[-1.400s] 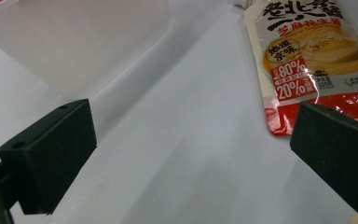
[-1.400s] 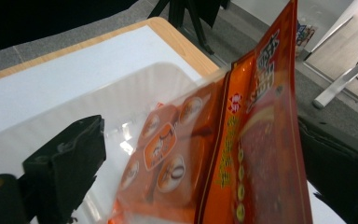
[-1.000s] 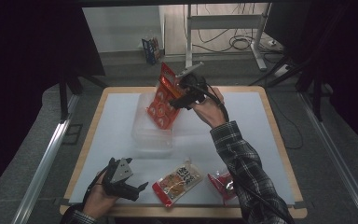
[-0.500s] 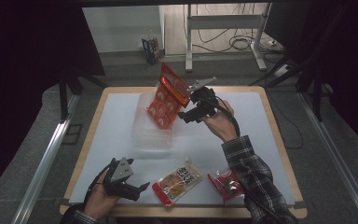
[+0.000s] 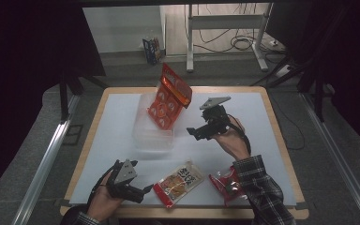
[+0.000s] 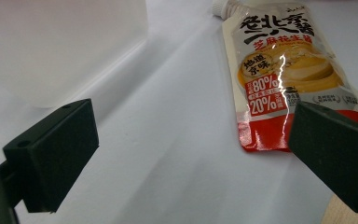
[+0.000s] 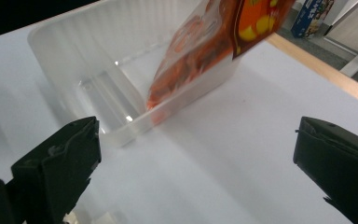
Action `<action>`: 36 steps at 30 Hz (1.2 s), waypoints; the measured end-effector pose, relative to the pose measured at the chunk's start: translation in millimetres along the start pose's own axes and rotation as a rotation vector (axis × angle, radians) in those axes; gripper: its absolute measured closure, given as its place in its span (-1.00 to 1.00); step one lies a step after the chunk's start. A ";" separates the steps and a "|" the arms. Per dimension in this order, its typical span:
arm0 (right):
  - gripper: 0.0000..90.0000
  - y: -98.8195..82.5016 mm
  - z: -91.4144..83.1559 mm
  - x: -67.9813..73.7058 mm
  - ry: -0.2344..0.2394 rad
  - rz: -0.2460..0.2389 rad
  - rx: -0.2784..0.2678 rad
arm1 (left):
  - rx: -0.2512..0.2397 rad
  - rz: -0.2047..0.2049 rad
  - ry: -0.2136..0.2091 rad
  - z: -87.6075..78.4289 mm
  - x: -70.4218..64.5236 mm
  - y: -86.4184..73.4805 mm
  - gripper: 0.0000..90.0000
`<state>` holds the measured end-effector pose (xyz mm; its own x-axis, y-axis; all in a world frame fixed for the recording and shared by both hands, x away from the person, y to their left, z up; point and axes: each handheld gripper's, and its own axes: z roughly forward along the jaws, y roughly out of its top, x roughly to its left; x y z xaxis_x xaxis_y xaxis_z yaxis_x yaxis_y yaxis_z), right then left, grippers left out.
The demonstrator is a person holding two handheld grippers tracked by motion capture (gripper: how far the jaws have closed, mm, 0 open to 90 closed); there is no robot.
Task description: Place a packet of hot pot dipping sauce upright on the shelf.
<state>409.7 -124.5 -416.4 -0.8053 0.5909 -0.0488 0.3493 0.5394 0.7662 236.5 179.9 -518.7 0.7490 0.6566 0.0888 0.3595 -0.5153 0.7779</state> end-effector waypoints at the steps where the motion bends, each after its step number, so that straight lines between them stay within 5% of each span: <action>1: -1.00 -4.1 -0.5 0.3 0.001 0.004 -0.003 | 0.000 -0.001 -0.003 -0.3 -0.4 0.0 -0.96; 9: -1.00 -34.4 -6.5 -3.4 -0.005 0.008 0.014 | -0.004 -0.003 -0.024 0.2 -4.7 2.9 -0.98; 22: -1.00 -66.9 -29.5 -9.2 -0.027 0.059 -0.044 | -0.043 -0.014 -0.044 -1.4 -6.1 8.1 -0.88; 29: -1.00 -84.9 -34.9 -8.5 -0.030 0.114 -0.058 | -0.071 -0.018 -0.109 4.0 -9.4 17.1 -0.70; 36: -1.00 -100.3 -43.8 -1.8 -0.054 0.110 -0.029 | -0.119 -0.002 -0.197 15.5 -18.3 36.5 -0.52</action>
<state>355.2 -206.0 -465.1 -0.7354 0.6776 0.0028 0.4195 0.4520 0.7872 244.6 140.6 -501.6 0.8465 0.5317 -0.0271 0.3022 -0.4379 0.8467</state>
